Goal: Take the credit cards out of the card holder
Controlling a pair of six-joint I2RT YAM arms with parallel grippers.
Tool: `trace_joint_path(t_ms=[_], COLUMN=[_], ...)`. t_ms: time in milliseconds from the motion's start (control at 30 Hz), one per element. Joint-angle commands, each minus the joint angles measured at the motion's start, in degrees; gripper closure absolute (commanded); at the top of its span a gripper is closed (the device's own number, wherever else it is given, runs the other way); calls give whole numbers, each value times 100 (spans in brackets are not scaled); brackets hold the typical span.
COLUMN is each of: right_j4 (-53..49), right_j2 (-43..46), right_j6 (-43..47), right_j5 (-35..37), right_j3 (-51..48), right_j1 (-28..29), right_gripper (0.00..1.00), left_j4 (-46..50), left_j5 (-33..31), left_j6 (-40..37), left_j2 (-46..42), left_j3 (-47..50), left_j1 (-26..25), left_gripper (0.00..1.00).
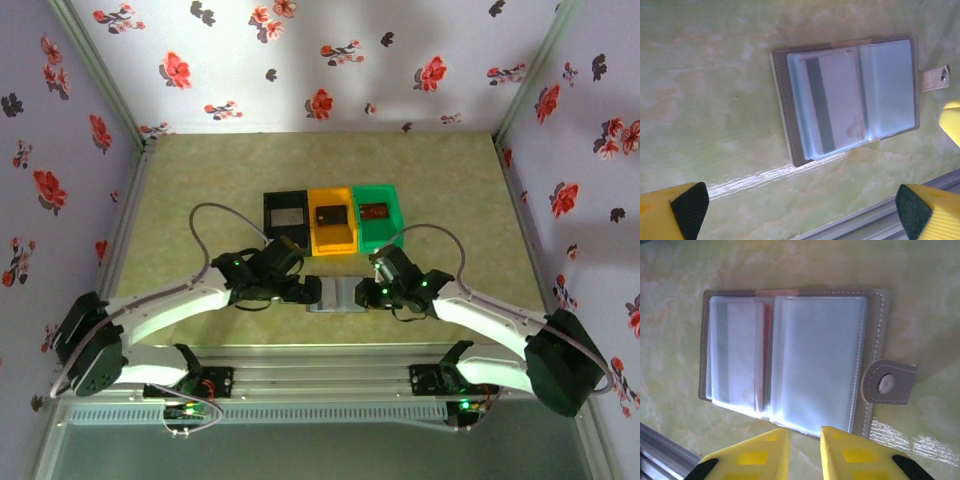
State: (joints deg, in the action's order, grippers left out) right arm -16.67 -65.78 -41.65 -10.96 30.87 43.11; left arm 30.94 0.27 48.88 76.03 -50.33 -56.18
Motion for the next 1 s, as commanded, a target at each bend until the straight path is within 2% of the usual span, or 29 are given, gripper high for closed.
trace_joint_path(t_ms=[0,367,967], right_j4=[321,642,920], right_j2=[20,-48,-480], right_j6=[-177,-282,-326], right_j5=[244,331,279], right_j3=[-190,-467,-441], right_j1=[28,29,42], right_gripper=[78,87,94], left_j4=[-525,-1611,-2028], left_j5=[82,356,548], left_j6=[596,1260,1692], left_j2=[281,709,1028], left_j3=[-188,29,319], left_j1=[-200,-297,-297], left_gripper=[0,0,0])
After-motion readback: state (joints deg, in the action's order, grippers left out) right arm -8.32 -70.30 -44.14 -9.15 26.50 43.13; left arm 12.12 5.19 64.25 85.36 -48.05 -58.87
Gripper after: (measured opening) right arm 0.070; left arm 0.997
